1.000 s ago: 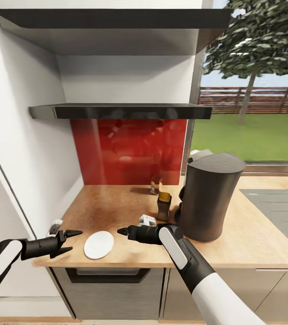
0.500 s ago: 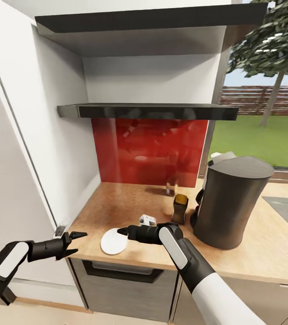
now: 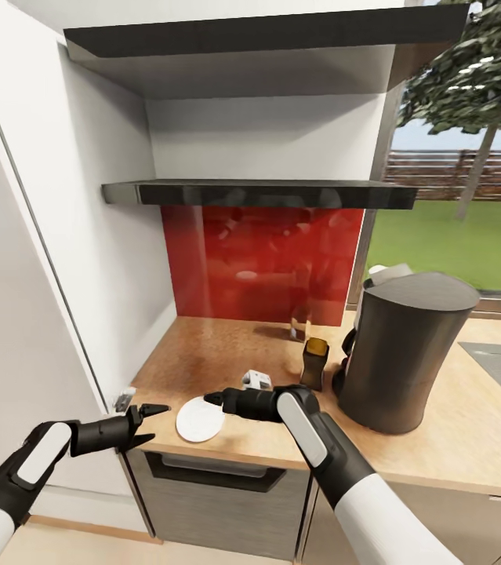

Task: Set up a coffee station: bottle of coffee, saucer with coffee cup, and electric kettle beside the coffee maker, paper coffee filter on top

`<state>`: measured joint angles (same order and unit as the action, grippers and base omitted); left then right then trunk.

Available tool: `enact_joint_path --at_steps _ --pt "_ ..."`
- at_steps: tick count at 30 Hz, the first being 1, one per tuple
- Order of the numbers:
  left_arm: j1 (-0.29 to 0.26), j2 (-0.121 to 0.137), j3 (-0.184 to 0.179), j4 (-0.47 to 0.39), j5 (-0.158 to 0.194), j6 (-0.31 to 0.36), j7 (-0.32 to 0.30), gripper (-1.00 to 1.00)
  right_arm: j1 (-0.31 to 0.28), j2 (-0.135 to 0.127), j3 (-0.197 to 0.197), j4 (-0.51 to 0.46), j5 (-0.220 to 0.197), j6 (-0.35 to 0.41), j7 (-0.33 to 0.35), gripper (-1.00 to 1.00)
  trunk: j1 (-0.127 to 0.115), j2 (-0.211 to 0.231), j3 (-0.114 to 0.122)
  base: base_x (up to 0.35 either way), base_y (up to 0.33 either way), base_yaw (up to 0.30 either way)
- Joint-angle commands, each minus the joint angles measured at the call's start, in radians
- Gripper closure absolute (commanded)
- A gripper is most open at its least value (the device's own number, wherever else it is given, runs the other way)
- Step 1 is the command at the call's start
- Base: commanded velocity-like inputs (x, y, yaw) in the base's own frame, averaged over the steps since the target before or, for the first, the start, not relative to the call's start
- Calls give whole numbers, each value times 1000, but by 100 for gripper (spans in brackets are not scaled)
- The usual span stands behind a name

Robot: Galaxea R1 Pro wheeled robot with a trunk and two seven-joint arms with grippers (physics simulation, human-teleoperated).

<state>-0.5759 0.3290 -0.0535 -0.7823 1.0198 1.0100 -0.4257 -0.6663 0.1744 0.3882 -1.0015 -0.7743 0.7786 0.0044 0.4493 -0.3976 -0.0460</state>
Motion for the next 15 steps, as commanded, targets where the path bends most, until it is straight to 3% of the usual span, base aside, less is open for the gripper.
enact_joint_path --at_steps 1,8,15 --pt "-2 -8 -3 0 -8 0 -3 -100 -1 0 -1 -15 1 4 0 -100 1 -2 -2 0 0 0" --pt "-2 -21 -3 -4 -24 -1 23 -100 -1 0 -3 -49 1 4 0 -100 1 -2 -4 0 0 68" --pt "-1 -11 1 2 -33 -1 27 -100 -1 0 -3 -52 1 4 -1 -100 1 -2 -4 0 0 12"
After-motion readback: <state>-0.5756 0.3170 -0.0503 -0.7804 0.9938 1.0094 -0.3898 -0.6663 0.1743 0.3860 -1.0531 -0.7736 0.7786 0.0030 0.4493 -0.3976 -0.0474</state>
